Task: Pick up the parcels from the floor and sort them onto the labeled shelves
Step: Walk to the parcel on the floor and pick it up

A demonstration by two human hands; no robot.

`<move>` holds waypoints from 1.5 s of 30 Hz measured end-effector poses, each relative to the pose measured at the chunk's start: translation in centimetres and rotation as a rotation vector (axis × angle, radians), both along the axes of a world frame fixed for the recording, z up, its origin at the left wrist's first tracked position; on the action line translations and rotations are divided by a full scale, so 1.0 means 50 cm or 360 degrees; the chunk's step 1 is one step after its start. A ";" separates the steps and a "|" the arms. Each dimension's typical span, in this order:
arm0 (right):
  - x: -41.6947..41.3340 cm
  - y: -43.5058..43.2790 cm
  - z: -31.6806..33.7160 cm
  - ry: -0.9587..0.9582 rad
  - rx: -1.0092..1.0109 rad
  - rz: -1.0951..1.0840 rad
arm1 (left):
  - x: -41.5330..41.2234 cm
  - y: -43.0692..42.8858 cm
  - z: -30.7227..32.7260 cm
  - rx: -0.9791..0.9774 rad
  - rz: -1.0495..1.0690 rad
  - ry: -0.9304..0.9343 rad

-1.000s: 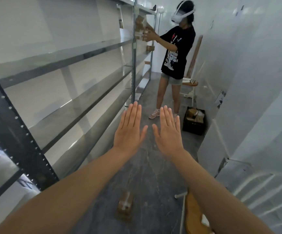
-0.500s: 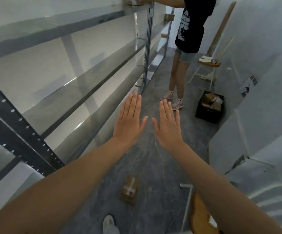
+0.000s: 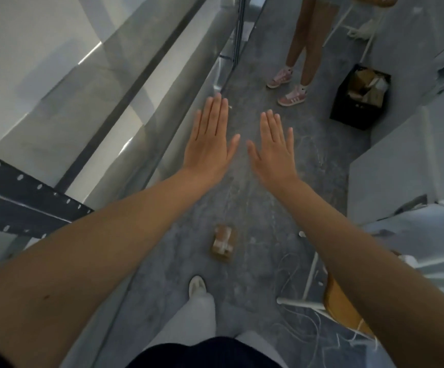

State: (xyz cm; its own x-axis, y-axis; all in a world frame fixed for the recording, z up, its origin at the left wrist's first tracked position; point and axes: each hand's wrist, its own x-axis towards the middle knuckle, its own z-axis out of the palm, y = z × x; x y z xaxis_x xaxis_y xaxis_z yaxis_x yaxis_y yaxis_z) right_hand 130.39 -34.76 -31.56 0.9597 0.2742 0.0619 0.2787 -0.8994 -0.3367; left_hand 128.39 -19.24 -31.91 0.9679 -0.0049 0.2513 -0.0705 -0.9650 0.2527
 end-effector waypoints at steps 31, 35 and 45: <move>0.054 -0.068 -0.918 0.0963 -0.0215 0.0005 | -0.074 -0.029 -0.940 -0.0949 0.0902 0.1048; 0.057 -0.079 -1.055 0.1077 -0.0202 -0.0012 | -0.115 -0.024 -1.084 -0.1347 0.1454 0.1143; -0.025 -0.080 -1.305 0.1389 0.0152 -0.0331 | -0.119 -0.072 -1.295 -0.1637 0.1523 0.1377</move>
